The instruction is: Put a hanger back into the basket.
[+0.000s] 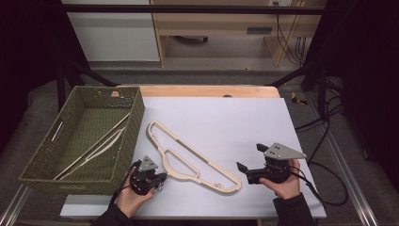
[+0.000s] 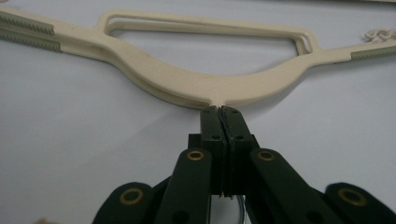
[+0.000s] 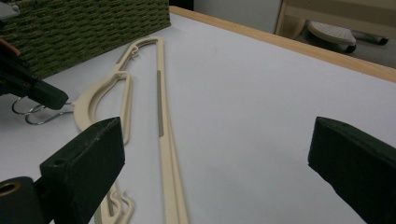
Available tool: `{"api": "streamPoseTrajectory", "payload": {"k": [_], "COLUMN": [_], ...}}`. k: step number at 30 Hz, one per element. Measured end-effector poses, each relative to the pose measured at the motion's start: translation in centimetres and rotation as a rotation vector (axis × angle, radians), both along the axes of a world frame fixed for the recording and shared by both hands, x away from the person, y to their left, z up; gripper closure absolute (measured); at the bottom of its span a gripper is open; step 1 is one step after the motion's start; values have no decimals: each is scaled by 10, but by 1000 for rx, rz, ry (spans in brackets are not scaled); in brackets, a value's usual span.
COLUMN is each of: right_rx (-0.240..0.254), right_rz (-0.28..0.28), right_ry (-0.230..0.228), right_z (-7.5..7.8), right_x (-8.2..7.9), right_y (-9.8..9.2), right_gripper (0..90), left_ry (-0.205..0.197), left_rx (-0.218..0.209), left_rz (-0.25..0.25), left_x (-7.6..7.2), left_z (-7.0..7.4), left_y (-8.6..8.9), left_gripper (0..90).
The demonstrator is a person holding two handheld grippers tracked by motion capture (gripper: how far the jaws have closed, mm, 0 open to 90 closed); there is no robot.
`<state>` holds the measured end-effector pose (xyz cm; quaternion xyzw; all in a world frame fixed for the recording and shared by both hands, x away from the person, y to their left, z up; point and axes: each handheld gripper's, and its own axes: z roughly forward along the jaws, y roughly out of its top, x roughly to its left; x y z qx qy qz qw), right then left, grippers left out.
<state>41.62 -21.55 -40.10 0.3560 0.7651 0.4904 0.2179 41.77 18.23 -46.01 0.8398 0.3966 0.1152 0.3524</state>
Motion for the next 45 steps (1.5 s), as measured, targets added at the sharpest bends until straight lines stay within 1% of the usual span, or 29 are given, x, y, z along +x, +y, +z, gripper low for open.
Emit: {"api": "streamPoseTrajectory", "payload": {"k": [5,7,9,10,14,15,19,20,21,25,29,31,32,33,34,36,38,43,45], "right_rx": [-9,-14,-14,-18,-26,-27,-37,-37,-45,-71,-102,-118,-118,-131,-133,-144,-163,-200,-208], "right_rz": [34,50,66,74,106,111,144,144,155,172,193,198,198,214,217,231,237,256,268], "right_ry": [3,3,6,8,11,12,11,11,11,9,0,2,2,4,6,14,13,38,50], "right_z": [-2,-3,-4,-5,-8,-8,-10,-10,-11,-11,-11,-11,-11,-12,-13,-14,-16,-24,-27], "right_x": [-1,-1,-2,-2,-2,-1,-1,-1,1,3,3,3,3,3,3,3,3,3,3], "right_y": [14,21,28,31,45,49,67,67,74,89,104,113,113,122,125,132,139,150,152], "right_gripper": [46,48,53,56,71,74,93,93,103,125,140,146,146,159,161,181,201,254,292], "left_ry": [-28,-33,-29,-36,-44,-38,-55,-55,-59,-53,-49,-40,-40,-44,-36,-38,-36,-39,-38], "left_rx": [14,17,14,17,34,36,41,41,41,56,57,61,61,65,64,63,61,59,58], "left_rz": [-6,-8,-13,-15,-19,-19,-22,-22,-22,-31,-37,-39,-39,-43,-43,-43,-45,-44,-44], "left_x": [-5,-6,-8,-8,-10,-10,-10,-10,-9,-9,-7,-6,-6,-6,-6,-5,-5,-5,-5], "left_z": [9,13,17,18,25,28,38,38,42,46,48,50,50,51,52,53,54,56,56], "left_y": [-3,-3,-4,-5,-8,-9,-11,-11,-13,-16,-18,-20,-20,-22,-22,-23,-24,-25,-26], "left_gripper": [887,887,888,888,888,889,888,889,888,888,888,889,888,888,888,888,888,889,888]}}
